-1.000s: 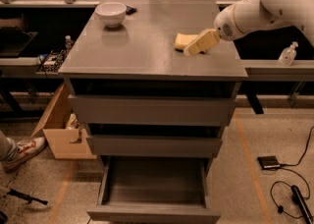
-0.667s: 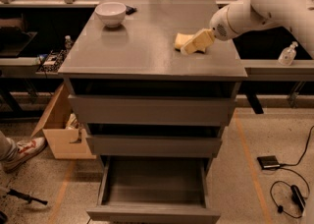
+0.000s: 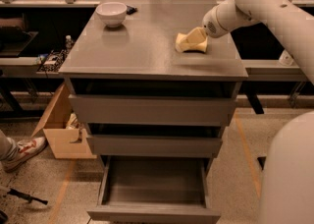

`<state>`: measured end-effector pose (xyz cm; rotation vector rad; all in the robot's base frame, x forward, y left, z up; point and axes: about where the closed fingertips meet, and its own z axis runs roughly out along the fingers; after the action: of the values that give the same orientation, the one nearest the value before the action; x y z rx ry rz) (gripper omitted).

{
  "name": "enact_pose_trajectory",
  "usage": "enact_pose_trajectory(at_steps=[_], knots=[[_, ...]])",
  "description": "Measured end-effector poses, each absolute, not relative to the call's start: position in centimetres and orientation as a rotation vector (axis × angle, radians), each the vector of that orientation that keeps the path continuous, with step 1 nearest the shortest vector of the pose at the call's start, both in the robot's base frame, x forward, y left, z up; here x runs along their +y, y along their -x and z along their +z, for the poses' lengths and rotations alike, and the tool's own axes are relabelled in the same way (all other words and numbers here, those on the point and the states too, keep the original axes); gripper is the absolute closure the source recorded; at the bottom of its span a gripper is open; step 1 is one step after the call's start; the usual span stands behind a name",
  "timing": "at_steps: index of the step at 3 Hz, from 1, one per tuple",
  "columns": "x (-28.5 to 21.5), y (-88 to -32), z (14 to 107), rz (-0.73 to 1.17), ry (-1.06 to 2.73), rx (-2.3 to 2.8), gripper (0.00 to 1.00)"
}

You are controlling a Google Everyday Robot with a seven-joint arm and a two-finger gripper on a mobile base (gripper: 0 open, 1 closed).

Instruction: Place sponge into bottom drawer

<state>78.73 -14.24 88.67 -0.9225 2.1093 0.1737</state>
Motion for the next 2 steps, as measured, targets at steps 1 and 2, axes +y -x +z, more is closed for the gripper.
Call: enact_pose_trajectory(at_steps=[1, 2], knots=[[-14.3, -79.9, 87.8, 0.176, 0.899, 2.165, 0.00], [-14.4, -80.7, 86.7, 0.172, 0.891, 2.215, 0.00]])
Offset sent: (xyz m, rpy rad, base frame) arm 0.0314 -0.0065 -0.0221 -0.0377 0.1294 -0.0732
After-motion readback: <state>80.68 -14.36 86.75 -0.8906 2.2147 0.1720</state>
